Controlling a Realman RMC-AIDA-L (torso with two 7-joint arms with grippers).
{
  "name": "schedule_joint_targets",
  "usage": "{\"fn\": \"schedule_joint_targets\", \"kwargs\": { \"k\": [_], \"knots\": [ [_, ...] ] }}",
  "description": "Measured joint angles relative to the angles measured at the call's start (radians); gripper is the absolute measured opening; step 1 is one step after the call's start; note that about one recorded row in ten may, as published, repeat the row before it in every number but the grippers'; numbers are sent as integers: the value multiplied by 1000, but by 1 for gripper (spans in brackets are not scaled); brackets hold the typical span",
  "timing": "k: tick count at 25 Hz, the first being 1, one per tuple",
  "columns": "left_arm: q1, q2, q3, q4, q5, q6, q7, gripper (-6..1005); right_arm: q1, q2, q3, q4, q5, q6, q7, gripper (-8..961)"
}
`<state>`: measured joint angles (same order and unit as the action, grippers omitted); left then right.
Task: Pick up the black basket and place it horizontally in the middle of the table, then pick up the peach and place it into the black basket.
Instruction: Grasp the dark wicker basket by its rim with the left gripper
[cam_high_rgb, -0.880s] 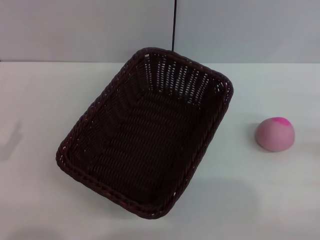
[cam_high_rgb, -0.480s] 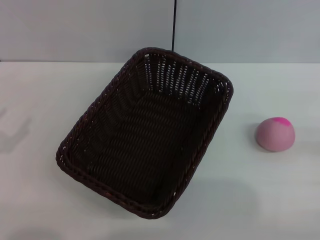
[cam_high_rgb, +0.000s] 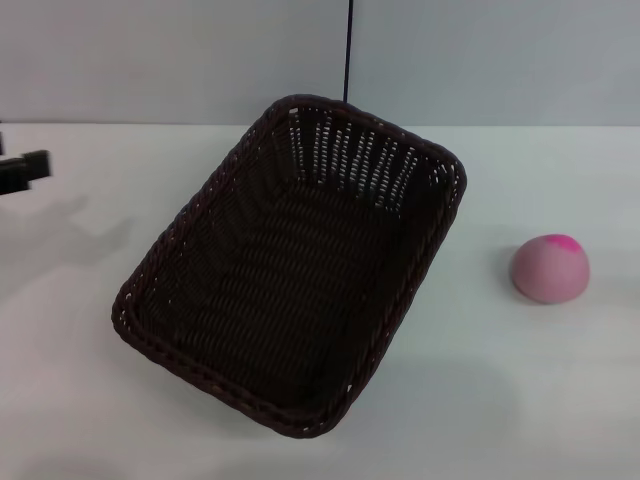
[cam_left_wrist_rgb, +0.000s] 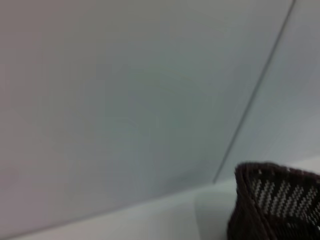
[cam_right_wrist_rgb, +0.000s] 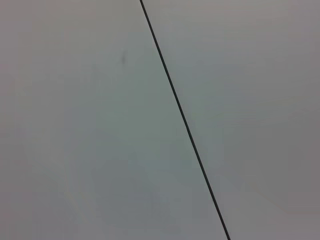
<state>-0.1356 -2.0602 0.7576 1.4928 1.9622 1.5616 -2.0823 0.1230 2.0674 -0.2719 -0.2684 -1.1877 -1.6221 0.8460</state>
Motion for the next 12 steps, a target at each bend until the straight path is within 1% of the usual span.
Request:
{"fn": "schedule_joint_targets", "kwargs": {
  "k": [1, 2, 5, 7, 10, 11, 12],
  "knots": [
    [-13, 1, 18, 20, 25, 4, -44, 728, 0, 0, 4, 0, 2, -4, 2, 664],
    [-38, 2, 51, 57, 76, 13, -115, 726, 0, 0, 4, 0, 2, -4, 2, 664],
    [-111, 0, 127, 120, 208, 45, -235, 721, -1, 1, 16, -4, 3, -17, 12, 664],
    [-163, -4, 196, 135, 307, 57, -321, 718, -2, 1, 22, -6, 3, -20, 24, 664],
    [-220, -5, 295, 140, 404, 70, -408, 713, -5, 2, 32, -8, 3, -19, 28, 663],
    [-230, -6, 318, 141, 424, 73, -424, 711, -7, 4, 38, -9, 3, -19, 28, 663],
    [-230, -6, 318, 141, 424, 73, -424, 710, -7, 4, 38, -9, 3, -19, 28, 663]
  ]
}}
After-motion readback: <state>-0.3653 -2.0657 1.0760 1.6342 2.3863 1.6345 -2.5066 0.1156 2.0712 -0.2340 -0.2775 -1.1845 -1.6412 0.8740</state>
